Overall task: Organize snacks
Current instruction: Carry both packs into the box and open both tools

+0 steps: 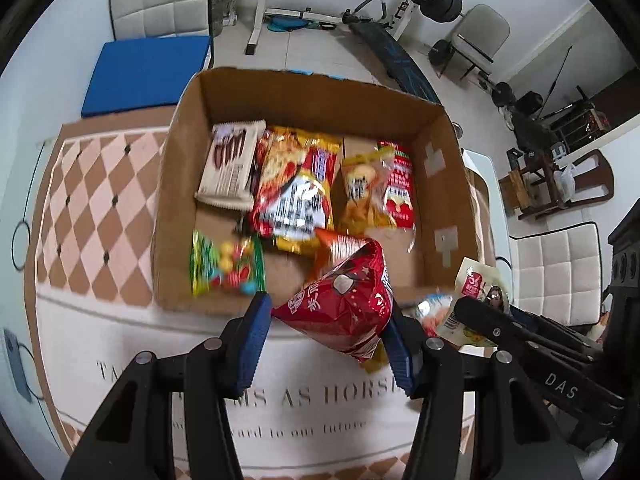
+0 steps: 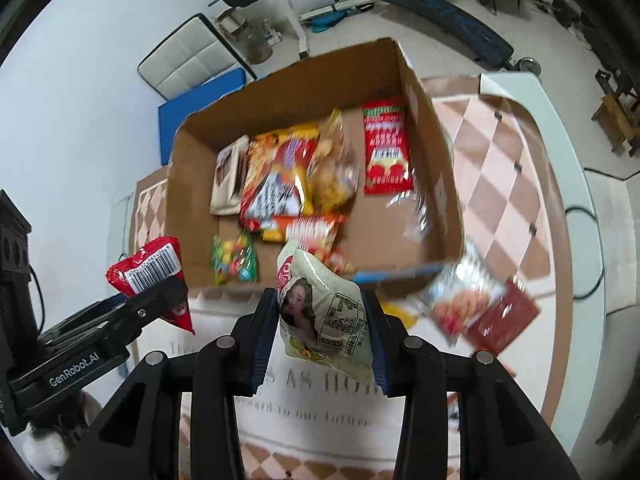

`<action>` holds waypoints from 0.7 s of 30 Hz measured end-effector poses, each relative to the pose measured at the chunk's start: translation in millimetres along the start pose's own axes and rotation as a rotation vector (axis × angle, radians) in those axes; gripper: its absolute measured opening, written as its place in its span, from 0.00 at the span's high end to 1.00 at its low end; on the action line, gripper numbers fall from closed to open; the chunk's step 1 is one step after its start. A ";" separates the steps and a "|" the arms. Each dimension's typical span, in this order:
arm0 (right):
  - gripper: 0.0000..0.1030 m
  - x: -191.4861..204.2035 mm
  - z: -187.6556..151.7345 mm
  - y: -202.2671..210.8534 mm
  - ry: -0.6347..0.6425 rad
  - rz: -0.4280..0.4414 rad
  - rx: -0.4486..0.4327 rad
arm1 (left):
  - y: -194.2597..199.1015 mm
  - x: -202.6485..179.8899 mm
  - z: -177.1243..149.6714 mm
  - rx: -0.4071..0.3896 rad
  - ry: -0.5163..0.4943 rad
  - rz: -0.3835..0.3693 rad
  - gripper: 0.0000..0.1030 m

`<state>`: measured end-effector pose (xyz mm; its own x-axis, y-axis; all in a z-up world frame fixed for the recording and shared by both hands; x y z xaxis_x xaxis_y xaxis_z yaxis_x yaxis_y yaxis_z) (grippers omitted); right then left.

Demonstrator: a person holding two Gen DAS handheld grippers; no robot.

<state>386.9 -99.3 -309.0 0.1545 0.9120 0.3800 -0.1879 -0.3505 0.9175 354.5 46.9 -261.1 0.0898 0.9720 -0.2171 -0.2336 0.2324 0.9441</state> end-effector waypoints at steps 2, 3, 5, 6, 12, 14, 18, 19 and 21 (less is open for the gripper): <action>0.57 0.4 10.7 -6.1 0.003 -0.015 -0.005 | -11.6 1.9 11.4 0.015 -0.008 0.015 0.50; 0.57 0.4 15.2 -11.2 0.003 -0.023 -0.005 | -17.1 2.6 13.6 0.023 -0.010 0.019 0.50; 0.57 -2.1 21.3 -23.9 -0.011 -0.028 0.003 | -29.6 4.7 16.9 0.045 -0.011 0.026 0.50; 0.57 -3.7 23.4 -26.6 -0.013 -0.034 0.005 | -33.7 5.4 17.0 0.052 -0.011 0.028 0.50; 0.57 -15.2 30.5 -56.0 -0.038 -0.059 0.042 | -65.9 12.2 14.8 0.117 -0.012 0.043 0.50; 0.57 -18.1 31.5 -64.5 -0.041 -0.069 0.053 | -74.5 14.4 13.4 0.138 -0.011 0.042 0.50; 0.57 -21.2 34.3 -74.9 -0.050 -0.069 0.063 | -83.8 16.1 10.3 0.172 -0.008 0.050 0.49; 0.55 -22.2 35.6 -78.1 -0.055 -0.068 0.070 | -85.7 16.9 9.9 0.177 -0.005 0.051 0.49; 0.55 -25.3 37.7 -83.3 -0.071 -0.069 0.091 | -89.5 20.7 9.5 0.190 0.007 0.065 0.45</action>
Point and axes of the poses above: each gripper's, at about its wrist camera, not at the fingertips, and y roughly against the way its jaws point, x to its left, z to its top, the point moved 8 cm from there along -y, roughly the way its jaws point, and after that the axes turned 8 degrees about -y, right-handed, at the moved point
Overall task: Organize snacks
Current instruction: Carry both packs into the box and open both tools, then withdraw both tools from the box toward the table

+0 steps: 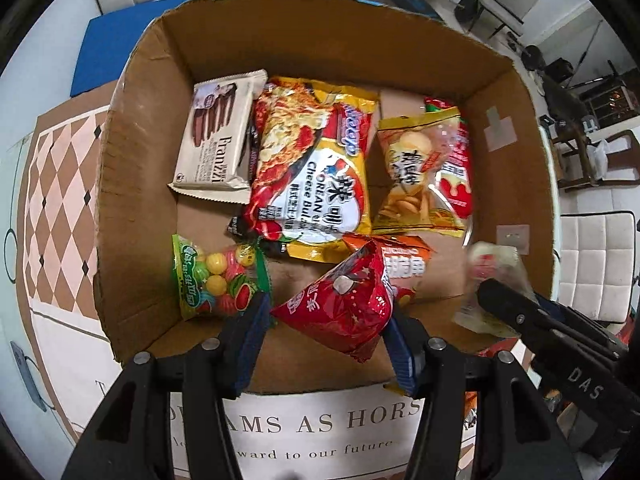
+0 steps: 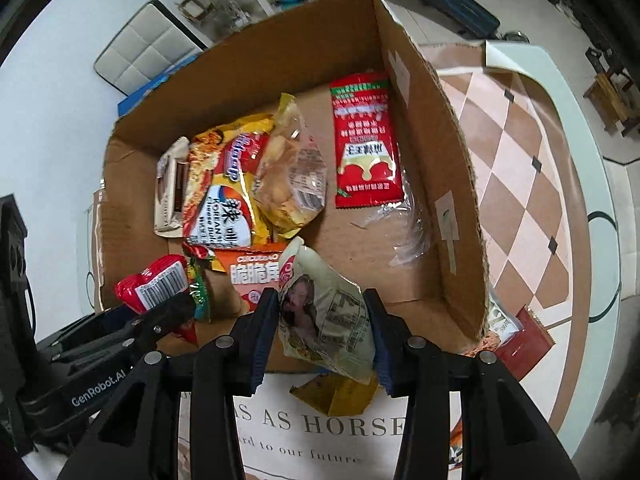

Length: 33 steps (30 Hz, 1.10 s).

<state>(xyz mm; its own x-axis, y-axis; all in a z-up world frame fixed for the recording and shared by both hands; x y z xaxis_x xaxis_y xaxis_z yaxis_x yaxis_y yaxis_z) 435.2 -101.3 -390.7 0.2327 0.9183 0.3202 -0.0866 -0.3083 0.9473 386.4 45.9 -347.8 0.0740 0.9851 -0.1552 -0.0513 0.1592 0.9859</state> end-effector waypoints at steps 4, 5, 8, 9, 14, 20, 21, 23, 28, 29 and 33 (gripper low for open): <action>0.28 -1.5 3.9 -3.9 -0.007 -0.016 0.025 | -1.8 4.1 2.6 0.007 0.009 0.006 0.15; 0.16 -2.0 4.7 -3.8 -0.007 -0.028 0.026 | -0.8 5.7 3.2 0.003 0.010 0.019 0.15; 0.15 -2.5 7.7 -1.1 0.004 -0.055 0.015 | 2.6 7.2 5.5 -0.005 0.010 0.023 0.13; 0.15 -2.6 8.1 -0.4 0.009 -0.064 0.014 | 4.3 8.1 6.0 -0.008 0.010 0.030 0.12; 0.10 -2.9 9.4 4.0 0.034 -0.107 -0.003 | 10.5 9.0 7.0 -0.022 0.002 0.051 0.12; 0.09 -5.3 10.4 11.7 0.057 -0.157 -0.041 | 22.7 12.1 6.2 -0.058 -0.002 0.071 0.06; 0.09 -5.3 10.3 13.3 0.061 -0.160 -0.047 | 24.3 11.6 6.5 -0.063 -0.001 0.073 0.06; 0.08 -6.2 9.6 17.6 0.063 -0.168 -0.056 | 28.2 11.7 5.9 -0.072 0.000 0.074 0.06; 0.08 -5.0 6.9 30.8 0.074 -0.169 -0.084 | 39.5 7.1 1.9 -0.095 -0.012 0.078 0.06; 0.08 -4.1 5.6 34.9 0.080 -0.171 -0.094 | 45.0 5.7 0.5 -0.108 -0.017 0.082 0.06; 0.08 1.2 -1.3 56.7 0.108 -0.175 -0.147 | 64.2 2.0 -4.1 -0.158 -0.034 0.101 0.06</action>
Point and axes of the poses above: each gripper's, at about its wrist camera, not at the fingertips, and y roughly against the way its jaws point, x to its left, z to its top, the point moved 8 cm from there along -y, roughly the way its jaws point, and after that the axes turned 8 degrees about -y, right-handed, at the moved point
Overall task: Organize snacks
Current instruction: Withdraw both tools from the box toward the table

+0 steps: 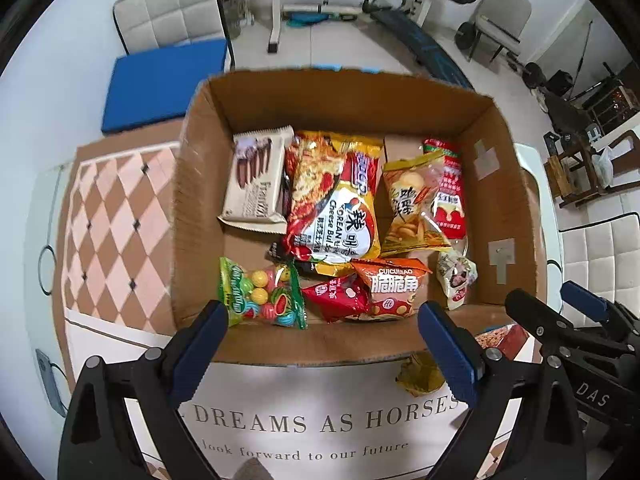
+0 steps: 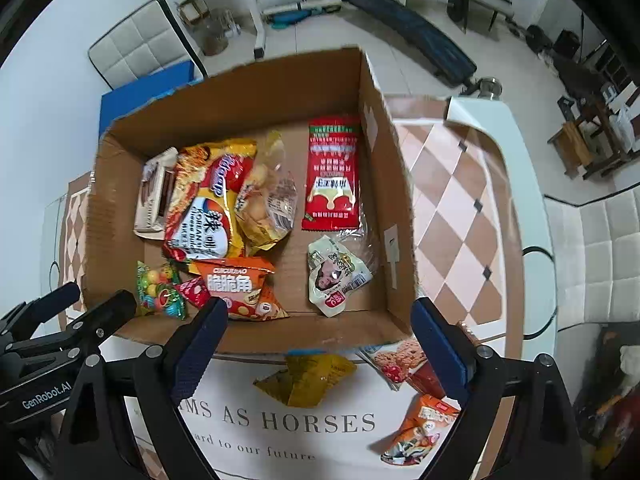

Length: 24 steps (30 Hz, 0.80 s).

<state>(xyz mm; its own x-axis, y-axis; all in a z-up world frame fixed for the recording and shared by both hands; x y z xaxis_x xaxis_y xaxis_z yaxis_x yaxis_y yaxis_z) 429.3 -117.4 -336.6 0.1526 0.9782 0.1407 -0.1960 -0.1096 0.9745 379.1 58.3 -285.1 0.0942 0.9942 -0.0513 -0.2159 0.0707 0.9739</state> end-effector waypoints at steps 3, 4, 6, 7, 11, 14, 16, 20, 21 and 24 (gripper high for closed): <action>0.08 0.6 -4.3 21.5 0.014 -0.003 -0.051 | 18.3 1.7 -3.8 -0.044 -0.001 0.017 0.06; 0.08 0.5 -6.6 30.0 0.018 -0.004 -0.072 | 26.0 2.8 -6.1 -0.064 0.002 0.023 0.06; 0.08 0.6 -11.5 46.2 0.028 -0.004 -0.105 | 38.0 5.0 -10.6 -0.090 0.010 0.025 0.06; 0.08 0.5 -14.9 54.9 0.032 -0.003 -0.122 | 43.4 6.0 -13.2 -0.100 0.013 0.024 0.06; 0.08 0.5 -27.6 85.0 0.047 -0.001 -0.180 | 68.2 9.9 -26.6 -0.155 0.018 0.035 0.06; 0.07 0.8 -40.1 105.6 0.054 0.001 -0.220 | 86.0 10.9 -37.5 -0.194 0.012 0.051 0.06; 0.07 1.0 -49.1 116.8 0.055 0.006 -0.236 | 98.5 10.9 -45.9 -0.216 0.015 0.045 0.06; 0.07 1.5 -70.2 134.2 0.051 0.032 -0.252 | 121.9 8.4 -61.0 -0.257 0.005 0.046 0.06; 0.07 1.6 -74.9 137.6 0.046 0.037 -0.254 | 126.7 7.7 -64.9 -0.266 0.002 0.050 0.06; 0.07 -0.7 -90.7 145.0 0.026 0.068 -0.250 | 139.4 4.7 -79.3 -0.283 -0.002 0.046 0.06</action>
Point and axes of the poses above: each gripper's, at about its wrist camera, not at the fingertips, and y roughly against the way its jaws point, x to its left, z to its top, the point moved 8 cm from there along -y, roughly the way its jaws point, and after that the axes turned 8 degrees about -y, right-handed, at the moved point
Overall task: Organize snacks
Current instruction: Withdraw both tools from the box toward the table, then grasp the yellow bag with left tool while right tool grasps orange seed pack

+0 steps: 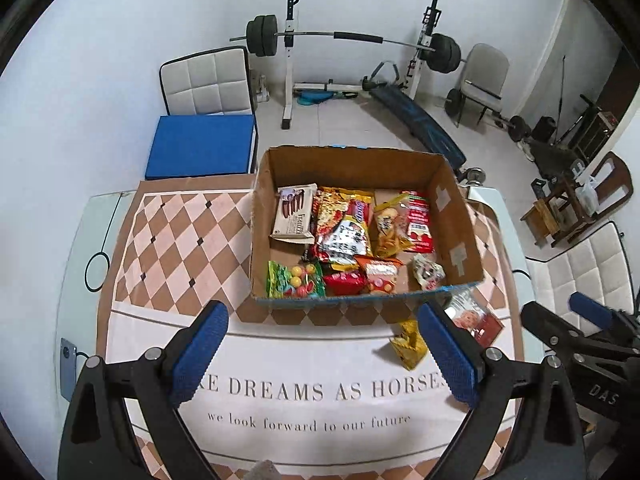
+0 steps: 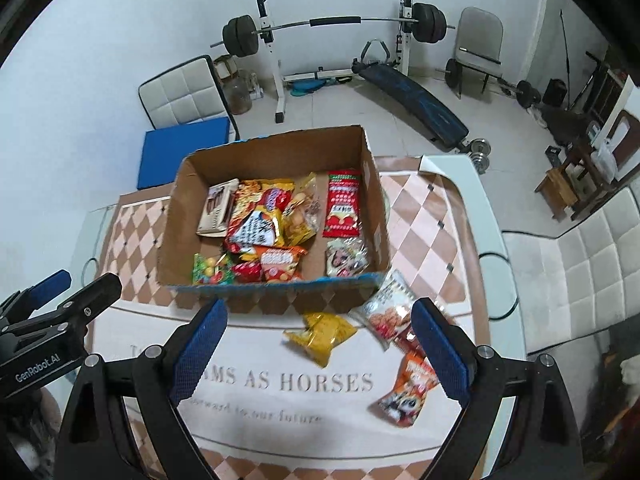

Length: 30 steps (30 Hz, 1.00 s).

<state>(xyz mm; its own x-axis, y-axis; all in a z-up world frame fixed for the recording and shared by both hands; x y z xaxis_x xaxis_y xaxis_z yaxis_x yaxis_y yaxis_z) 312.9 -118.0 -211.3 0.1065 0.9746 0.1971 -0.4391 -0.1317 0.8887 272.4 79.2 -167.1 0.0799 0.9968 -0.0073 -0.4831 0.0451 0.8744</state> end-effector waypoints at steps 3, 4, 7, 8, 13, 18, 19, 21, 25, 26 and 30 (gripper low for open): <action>0.07 -7.6 -16.8 3.7 -0.044 0.030 0.026 | 5.6 -1.9 -11.9 -0.008 0.006 0.000 0.06; 0.07 -11.9 -22.5 2.7 -0.060 0.034 0.038 | 4.1 -3.8 -17.6 -0.001 0.008 -0.005 0.05; 0.07 -36.9 -44.6 -9.7 -0.124 0.031 0.096 | -13.4 -15.8 -40.3 0.070 0.015 -0.034 0.01; 0.07 -45.6 -50.5 -15.0 -0.143 0.027 0.114 | -22.3 -21.2 -48.0 0.100 0.016 -0.039 0.01; 0.07 -106.2 -84.9 -56.0 -0.284 -0.013 0.233 | -65.3 -51.2 -71.9 0.195 -0.024 -0.026 0.01; 0.07 -165.0 -115.4 -113.4 -0.391 -0.063 0.349 | -118.2 -85.0 -82.9 0.281 -0.096 -0.014 0.01; 0.07 -172.6 -120.8 -123.7 -0.411 -0.066 0.373 | -129.9 -91.9 -83.1 0.300 -0.120 -0.010 0.01; 0.07 -186.3 -132.7 -146.9 -0.456 -0.056 0.424 | -149.8 -104.2 -82.4 0.325 -0.169 -0.002 0.01; 0.07 -199.1 -150.7 -176.1 -0.521 -0.015 0.484 | -180.4 -132.8 -77.0 0.349 -0.286 0.003 0.01; 0.07 -201.2 -154.6 -182.1 -0.534 -0.004 0.496 | -186.9 -140.1 -75.9 0.356 -0.315 0.001 0.01; 0.07 -206.2 -160.2 -194.0 -0.551 0.017 0.514 | -209.9 -168.4 -73.0 0.403 -0.421 -0.014 0.01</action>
<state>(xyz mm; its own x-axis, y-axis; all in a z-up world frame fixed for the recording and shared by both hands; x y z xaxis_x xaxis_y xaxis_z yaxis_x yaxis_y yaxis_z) 233.2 -264.4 -490.6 0.5933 0.7579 0.2711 0.0128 -0.3457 0.9383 296.7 -93.2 -384.9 0.4637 0.8802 0.1009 -0.1158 -0.0528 0.9919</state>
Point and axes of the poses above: each gripper's, at about its wrist camera, not at the fingertips, and y roughly against the way its jaws point, x to its left, z to its top, the point moved 8 cm from there along -y, roughly the way its jaws point, and after that the axes turned 8 degrees about -y, right-handed, at the moved point
